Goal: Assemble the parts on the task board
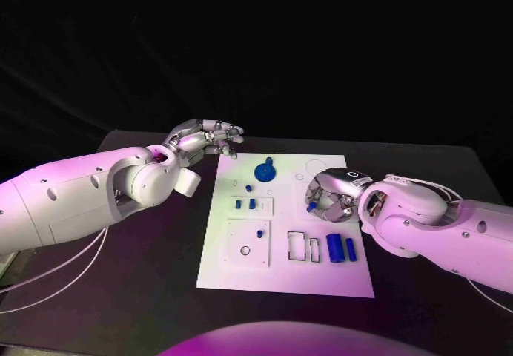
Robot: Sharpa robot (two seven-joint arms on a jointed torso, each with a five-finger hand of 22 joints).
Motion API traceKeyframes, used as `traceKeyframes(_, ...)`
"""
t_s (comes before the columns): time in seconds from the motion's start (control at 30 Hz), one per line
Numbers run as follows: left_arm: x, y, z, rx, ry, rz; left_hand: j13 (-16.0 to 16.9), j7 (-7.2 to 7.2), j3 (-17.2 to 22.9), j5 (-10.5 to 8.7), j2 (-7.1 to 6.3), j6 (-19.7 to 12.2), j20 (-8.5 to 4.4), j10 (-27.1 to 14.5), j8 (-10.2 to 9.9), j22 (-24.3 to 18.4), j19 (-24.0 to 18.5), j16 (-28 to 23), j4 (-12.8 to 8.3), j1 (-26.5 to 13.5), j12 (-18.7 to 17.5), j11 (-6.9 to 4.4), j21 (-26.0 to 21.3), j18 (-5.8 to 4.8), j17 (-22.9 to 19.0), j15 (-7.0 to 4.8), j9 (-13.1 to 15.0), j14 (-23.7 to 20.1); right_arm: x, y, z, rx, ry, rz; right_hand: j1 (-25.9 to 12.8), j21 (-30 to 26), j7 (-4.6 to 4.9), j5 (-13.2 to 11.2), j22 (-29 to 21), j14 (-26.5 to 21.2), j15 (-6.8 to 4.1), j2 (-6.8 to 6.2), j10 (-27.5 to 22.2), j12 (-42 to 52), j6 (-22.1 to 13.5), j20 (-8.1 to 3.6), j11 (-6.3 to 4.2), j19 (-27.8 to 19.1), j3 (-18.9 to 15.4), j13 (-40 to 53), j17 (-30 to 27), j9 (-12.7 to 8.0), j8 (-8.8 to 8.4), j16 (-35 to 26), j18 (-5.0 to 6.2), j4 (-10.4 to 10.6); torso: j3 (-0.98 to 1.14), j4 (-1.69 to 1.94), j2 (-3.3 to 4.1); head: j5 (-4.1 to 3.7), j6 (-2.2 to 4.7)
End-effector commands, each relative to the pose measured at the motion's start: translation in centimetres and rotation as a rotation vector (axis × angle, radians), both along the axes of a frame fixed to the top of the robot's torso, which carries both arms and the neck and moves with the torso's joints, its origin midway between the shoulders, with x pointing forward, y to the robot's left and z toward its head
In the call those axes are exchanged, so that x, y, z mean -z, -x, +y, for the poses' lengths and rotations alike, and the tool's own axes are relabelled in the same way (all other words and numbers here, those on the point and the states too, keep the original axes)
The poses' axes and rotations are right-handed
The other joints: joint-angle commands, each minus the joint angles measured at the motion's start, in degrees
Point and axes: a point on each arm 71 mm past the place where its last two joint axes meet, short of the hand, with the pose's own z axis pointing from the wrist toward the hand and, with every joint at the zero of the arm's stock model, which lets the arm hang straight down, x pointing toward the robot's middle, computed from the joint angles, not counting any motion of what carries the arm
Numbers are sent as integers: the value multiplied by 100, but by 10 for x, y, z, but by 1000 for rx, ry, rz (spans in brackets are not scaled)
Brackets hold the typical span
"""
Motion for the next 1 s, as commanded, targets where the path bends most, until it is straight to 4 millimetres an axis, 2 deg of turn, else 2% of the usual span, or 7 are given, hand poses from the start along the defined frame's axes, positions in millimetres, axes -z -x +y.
traceKeyframes(0.03,-1,1,-3,20,8,-3,6,3,-31,19,11,-51,40,-48,22,-8,13,-17,11,-18,17,1,-37,102,5,24,7,-24,3,2,3,-5,8,8,-102,69,-26,-63,261,156,-64,32,102,2,78,-25,-19,66,42,16,60,42,70,55,-69,43,2,-1,-5,2,-5)
traceKeyframes(0.37,-1,1,-2,20,6,-3,7,1,-30,20,16,-51,41,-48,26,-10,13,-17,9,-10,20,0,-37,102,6,23,7,-26,-1,-3,-3,74,-32,-63,-11,127,-115,-221,315,173,-144,210,315,-33,183,-101,-110,97,245,98,109,226,246,84,-80,-35,1,-3,-3,5,-3)
traceKeyframes(0.67,-1,0,-2,19,5,-3,7,1,-30,20,16,-51,41,-48,26,-10,13,-17,9,-10,20,0,-37,102,6,23,7,-26,-7,2,-6,85,-76,-99,13,147,-130,-238,338,177,-154,228,332,-69,232,-115,-120,106,363,128,127,329,343,92,-86,-105,2,-4,-11,8,3)
traceKeyframes(1.0,0,-1,-1,15,3,-4,9,0,-28,20,25,-52,41,-49,30,-13,14,-15,9,-4,22,-1,-38,103,6,22,8,-27,-32,18,0,38,-155,-170,21,198,-131,-222,369,187,-158,221,351,-85,248,-121,-124,128,414,147,173,395,399,113,-97,-150,-6,-11,-22,10,36)
